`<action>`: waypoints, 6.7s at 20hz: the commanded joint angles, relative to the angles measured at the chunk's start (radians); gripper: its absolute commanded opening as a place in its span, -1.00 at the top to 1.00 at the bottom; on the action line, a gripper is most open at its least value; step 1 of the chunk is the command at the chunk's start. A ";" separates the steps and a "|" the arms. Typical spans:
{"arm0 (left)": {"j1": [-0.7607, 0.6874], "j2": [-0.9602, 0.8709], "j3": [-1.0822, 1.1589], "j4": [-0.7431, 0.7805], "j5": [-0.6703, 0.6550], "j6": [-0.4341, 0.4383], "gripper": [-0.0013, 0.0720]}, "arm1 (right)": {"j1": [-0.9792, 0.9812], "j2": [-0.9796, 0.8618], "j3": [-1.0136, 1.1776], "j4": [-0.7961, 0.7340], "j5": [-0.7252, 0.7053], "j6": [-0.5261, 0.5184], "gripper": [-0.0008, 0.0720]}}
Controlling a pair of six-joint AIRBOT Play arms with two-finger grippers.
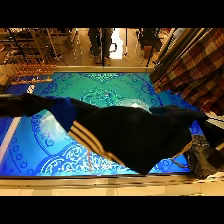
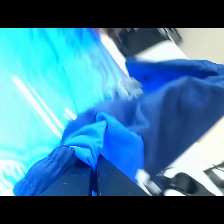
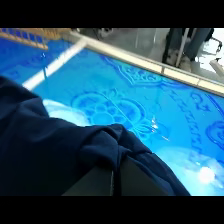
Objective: Fold the clothes and pants, and hang the long-sleeved shirts on hangers.
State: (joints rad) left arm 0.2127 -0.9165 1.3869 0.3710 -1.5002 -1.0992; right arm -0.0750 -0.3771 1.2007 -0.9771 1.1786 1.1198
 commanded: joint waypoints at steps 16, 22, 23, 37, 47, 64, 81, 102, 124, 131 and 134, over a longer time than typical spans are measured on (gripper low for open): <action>0.014 -0.843 0.253 0.254 0.437 -0.098 -0.41 | -0.001 -1.121 0.040 0.167 -0.275 0.093 -0.32; 0.073 -0.819 0.092 0.642 0.016 -0.246 -0.11 | -0.161 -0.834 -0.458 0.136 0.066 0.109 -0.29; 0.056 -0.808 0.023 0.610 0.049 -0.235 -0.11 | -0.161 -0.781 -0.550 0.142 0.087 0.104 -0.29; -0.117 -0.811 -0.121 0.488 0.343 -0.290 -0.38 | -0.084 -0.845 -0.775 0.281 -0.081 0.011 -0.19; -0.124 -0.857 -0.120 0.438 0.335 -0.318 0.93 | -0.004 -0.858 -0.774 0.375 -0.124 -0.079 0.95; -0.072 -0.680 -0.187 0.492 0.203 -0.368 -0.37 | -0.005 -0.403 -0.599 0.262 0.032 0.016 0.95; -0.159 -0.813 -0.275 0.308 0.590 -0.603 0.81 | -0.005 -0.402 -0.599 0.263 0.016 -0.016 0.94; 0.122 0.141 0.352 -0.227 0.137 0.034 0.93 | -0.006 0.019 0.379 0.047 0.063 0.241 0.95; -0.113 -0.958 0.364 0.159 0.533 -0.135 0.93 | 0.082 -1.075 0.270 -0.013 -0.033 0.116 0.95; 0.027 -0.964 0.423 0.414 -0.079 -0.131 0.93 | 0.316 -0.859 0.051 0.072 0.364 0.165 0.95; 0.031 -0.988 0.422 0.699 -0.164 -0.132 0.93 | 0.477 -0.803 -0.233 0.209 0.269 0.180 0.95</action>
State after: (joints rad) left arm 0.2253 -1.8862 1.8046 0.8143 -1.4998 -1.2308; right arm 0.2695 -1.2377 1.1755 -0.8822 1.4609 1.2751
